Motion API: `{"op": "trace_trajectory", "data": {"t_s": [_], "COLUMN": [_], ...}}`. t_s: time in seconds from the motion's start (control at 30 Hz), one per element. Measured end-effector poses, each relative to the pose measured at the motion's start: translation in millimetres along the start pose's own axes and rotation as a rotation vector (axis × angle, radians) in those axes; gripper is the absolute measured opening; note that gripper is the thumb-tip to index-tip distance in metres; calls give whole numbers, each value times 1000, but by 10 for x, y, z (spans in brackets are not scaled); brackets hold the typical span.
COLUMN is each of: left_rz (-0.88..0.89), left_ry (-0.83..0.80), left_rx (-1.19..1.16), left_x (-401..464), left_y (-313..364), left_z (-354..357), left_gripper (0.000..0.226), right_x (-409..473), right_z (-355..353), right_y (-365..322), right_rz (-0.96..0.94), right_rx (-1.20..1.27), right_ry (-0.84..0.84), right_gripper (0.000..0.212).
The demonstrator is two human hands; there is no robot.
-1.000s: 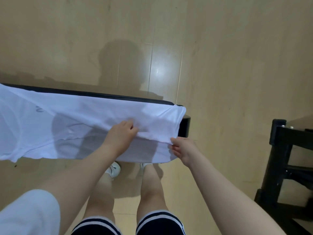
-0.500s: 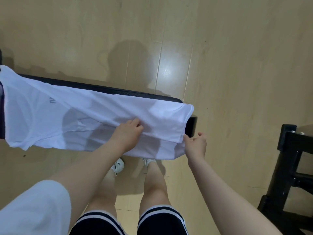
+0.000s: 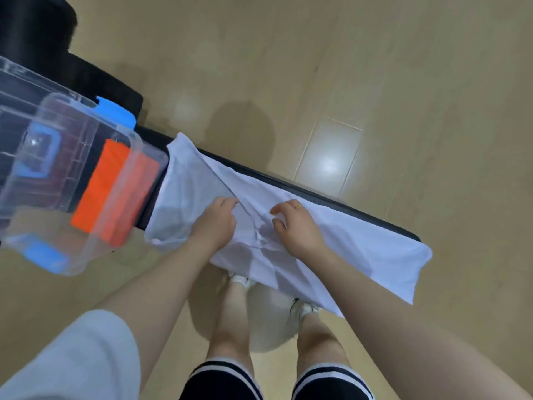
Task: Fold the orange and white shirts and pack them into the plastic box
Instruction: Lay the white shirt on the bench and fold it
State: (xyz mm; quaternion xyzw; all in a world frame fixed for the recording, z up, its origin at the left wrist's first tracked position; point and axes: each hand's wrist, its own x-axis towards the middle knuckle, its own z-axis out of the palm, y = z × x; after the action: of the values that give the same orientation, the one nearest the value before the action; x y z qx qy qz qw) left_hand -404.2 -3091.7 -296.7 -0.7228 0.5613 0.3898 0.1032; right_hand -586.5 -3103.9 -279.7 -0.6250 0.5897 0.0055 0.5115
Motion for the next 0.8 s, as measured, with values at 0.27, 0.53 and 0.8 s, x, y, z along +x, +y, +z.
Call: {"op": "trace_trajectory", "data": {"t_s": [0.27,0.53,0.8], "left_rz": [-127,-239,-360], "left_ry": [237,187,148], "left_rx": [-357,-807,-1307], "left_x": [790,862,879], "left_y": [-782,-899,-721], "left_z": [-606,-577,-661], "left_gripper": [37,40,64], "right_x": [1183,2011,1725], "right_z": [725,888,912], "right_y": [-850,-1297,-1395], "right_rz": [42,143,-180], "right_rx": [-89,-269,-424], "right_ry": [124,149,137], "right_gripper": [28,34,24]}}
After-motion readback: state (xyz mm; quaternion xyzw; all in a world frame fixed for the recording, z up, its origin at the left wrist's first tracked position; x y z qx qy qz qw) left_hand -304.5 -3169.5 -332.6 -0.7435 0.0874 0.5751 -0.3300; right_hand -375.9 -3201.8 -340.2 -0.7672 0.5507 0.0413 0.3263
